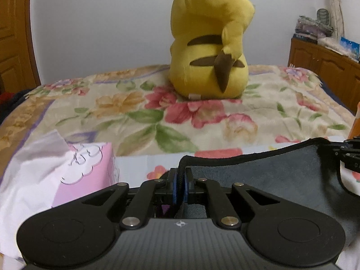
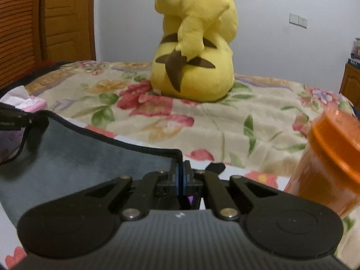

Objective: Fold towel

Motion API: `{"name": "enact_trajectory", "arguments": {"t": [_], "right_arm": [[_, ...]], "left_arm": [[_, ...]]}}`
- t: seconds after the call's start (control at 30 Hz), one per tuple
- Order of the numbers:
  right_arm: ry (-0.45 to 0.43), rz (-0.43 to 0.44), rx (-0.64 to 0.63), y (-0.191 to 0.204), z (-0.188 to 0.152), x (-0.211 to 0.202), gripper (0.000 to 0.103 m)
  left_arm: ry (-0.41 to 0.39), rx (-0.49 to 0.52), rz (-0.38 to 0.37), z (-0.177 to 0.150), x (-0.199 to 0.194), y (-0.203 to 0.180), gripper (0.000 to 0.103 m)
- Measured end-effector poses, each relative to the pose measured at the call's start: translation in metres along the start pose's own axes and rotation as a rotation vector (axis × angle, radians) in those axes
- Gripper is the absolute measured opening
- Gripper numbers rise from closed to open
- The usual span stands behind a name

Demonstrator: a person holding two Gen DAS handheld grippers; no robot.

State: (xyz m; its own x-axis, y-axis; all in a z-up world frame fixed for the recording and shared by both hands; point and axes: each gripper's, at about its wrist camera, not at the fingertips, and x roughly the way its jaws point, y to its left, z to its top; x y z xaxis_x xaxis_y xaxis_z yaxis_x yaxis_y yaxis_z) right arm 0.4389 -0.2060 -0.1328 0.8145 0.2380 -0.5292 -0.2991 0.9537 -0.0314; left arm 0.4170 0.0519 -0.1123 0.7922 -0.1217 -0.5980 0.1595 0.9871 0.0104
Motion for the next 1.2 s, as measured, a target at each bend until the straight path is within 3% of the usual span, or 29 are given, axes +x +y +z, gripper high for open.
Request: {"name": "enact_trajectory", "arguments": {"t": [0.03, 0.07, 0.1, 0.17, 0.2, 0.4, 0.47, 0.53, 0.63, 0.7, 0.8, 1.2], "right_arm": [[0.008, -0.002, 0.007, -0.001, -0.001, 0.002, 0.005], [0.015, -0.005, 0.011, -0.001, -0.002, 0.003, 0.006], [0.022, -0.012, 0.007, -0.001, -0.003, 0.004, 0.015], [0.024, -0.025, 0.014, 0.000, -0.004, 0.002, 0.040], [0.020, -0.022, 0.022, -0.001, -0.003, 0.002, 0.057], [0.009, -0.006, 0.043, -0.002, -0.003, -0.011, 0.062], [0.008, -0.002, 0.047, 0.000, -0.003, -0.015, 0.071], [0.003, -0.001, 0.047, 0.003, -0.002, -0.021, 0.086], [-0.010, 0.002, 0.051, 0.007, -0.001, -0.032, 0.097], [-0.012, 0.009, 0.057, 0.009, 0.000, -0.038, 0.103], [-0.010, 0.015, 0.064, 0.013, 0.004, -0.045, 0.103], [-0.006, -0.042, 0.053, 0.029, 0.006, -0.073, 0.103]], "left_arm": [[0.001, -0.009, 0.001, -0.001, 0.001, 0.001, 0.014], [-0.006, -0.023, -0.004, -0.003, 0.001, 0.003, 0.023], [-0.010, -0.030, -0.012, -0.004, 0.000, 0.003, 0.041], [-0.021, -0.035, -0.006, -0.006, -0.002, 0.004, 0.058], [-0.027, -0.035, -0.002, -0.006, -0.004, 0.003, 0.059], [-0.016, -0.025, -0.016, -0.006, -0.015, -0.001, 0.069], [-0.014, -0.017, -0.021, -0.006, -0.020, -0.004, 0.071], [-0.013, -0.020, -0.026, -0.006, -0.026, -0.005, 0.075], [-0.009, -0.019, -0.032, -0.007, -0.035, -0.009, 0.081], [-0.003, -0.006, -0.038, -0.006, -0.040, -0.013, 0.093], [-0.010, 0.012, -0.053, -0.005, -0.049, -0.018, 0.103], [-0.017, 0.037, -0.036, -0.007, -0.089, -0.035, 0.103]]}}
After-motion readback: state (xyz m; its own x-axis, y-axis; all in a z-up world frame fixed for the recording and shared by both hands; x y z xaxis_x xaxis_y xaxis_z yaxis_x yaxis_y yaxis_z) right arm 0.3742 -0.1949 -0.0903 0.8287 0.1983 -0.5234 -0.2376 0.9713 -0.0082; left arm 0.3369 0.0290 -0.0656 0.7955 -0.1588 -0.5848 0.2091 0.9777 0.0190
